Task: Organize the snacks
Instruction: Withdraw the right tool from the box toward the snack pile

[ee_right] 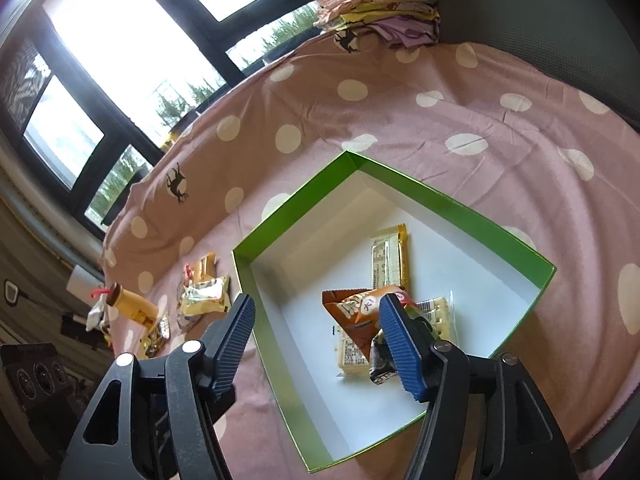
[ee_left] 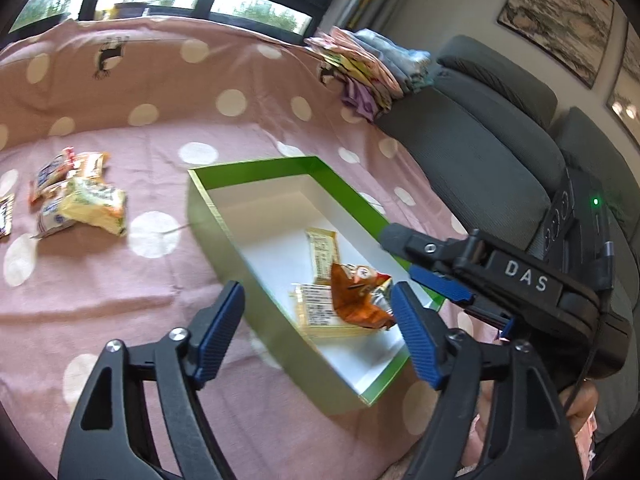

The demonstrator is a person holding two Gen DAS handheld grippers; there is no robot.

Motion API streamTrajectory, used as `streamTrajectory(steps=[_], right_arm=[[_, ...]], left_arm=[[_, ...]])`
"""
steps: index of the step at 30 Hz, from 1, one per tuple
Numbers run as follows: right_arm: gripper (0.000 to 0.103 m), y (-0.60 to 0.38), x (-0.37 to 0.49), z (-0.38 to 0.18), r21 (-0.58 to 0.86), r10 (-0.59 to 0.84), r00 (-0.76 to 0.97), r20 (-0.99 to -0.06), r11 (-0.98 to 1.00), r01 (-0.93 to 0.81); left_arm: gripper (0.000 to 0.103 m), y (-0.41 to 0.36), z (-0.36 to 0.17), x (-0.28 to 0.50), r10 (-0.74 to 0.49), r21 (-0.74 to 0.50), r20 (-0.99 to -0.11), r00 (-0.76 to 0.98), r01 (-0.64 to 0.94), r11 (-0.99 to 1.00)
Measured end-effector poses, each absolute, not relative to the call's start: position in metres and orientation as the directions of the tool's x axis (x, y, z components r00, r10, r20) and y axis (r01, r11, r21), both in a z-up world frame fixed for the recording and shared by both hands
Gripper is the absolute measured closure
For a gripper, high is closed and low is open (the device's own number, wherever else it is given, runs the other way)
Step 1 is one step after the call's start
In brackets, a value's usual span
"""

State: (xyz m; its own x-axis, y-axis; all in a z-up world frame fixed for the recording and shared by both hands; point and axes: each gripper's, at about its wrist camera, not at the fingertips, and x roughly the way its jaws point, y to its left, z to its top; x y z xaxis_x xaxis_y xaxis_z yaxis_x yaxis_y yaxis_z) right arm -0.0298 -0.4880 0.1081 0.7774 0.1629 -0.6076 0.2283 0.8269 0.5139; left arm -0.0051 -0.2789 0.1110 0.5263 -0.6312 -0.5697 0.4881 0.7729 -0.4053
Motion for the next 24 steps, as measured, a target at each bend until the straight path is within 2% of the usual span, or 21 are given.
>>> streamTrajectory(steps=[5,8,15,19,24], right_arm=[[0.021,-0.472,-0.030,0.116,0.501,0.158,0.796,-0.585,0.842,0.201],[0.015,-0.457,-0.028,0.120,0.475,0.149,0.802,-0.578,0.861,0.182],[0.012,-0.415,-0.017,0.122,0.414,0.163,0.795,-0.585,0.903,0.119],[0.012,-0.393,-0.017,0.123,0.428,0.197,0.809,-0.553,0.901,0.073],[0.011,-0.363,-0.018,0.122,0.414,0.229,0.825,-0.517,0.910,0.006]], left_arm=[[0.019,-0.233,0.113,-0.011,-0.572,-0.414,-0.581,0.579,0.394,0.820],[0.001,-0.211,0.115,-0.020,-0.521,-0.378,-0.582,0.624,0.359,0.853],[0.001,-0.152,0.114,-0.036,-0.392,-0.314,-0.607,0.691,0.245,0.917],[0.001,-0.117,0.109,-0.038,-0.298,-0.275,-0.636,0.712,0.152,0.949],[0.001,-0.074,0.097,-0.046,-0.207,-0.248,-0.624,0.753,0.060,0.967]])
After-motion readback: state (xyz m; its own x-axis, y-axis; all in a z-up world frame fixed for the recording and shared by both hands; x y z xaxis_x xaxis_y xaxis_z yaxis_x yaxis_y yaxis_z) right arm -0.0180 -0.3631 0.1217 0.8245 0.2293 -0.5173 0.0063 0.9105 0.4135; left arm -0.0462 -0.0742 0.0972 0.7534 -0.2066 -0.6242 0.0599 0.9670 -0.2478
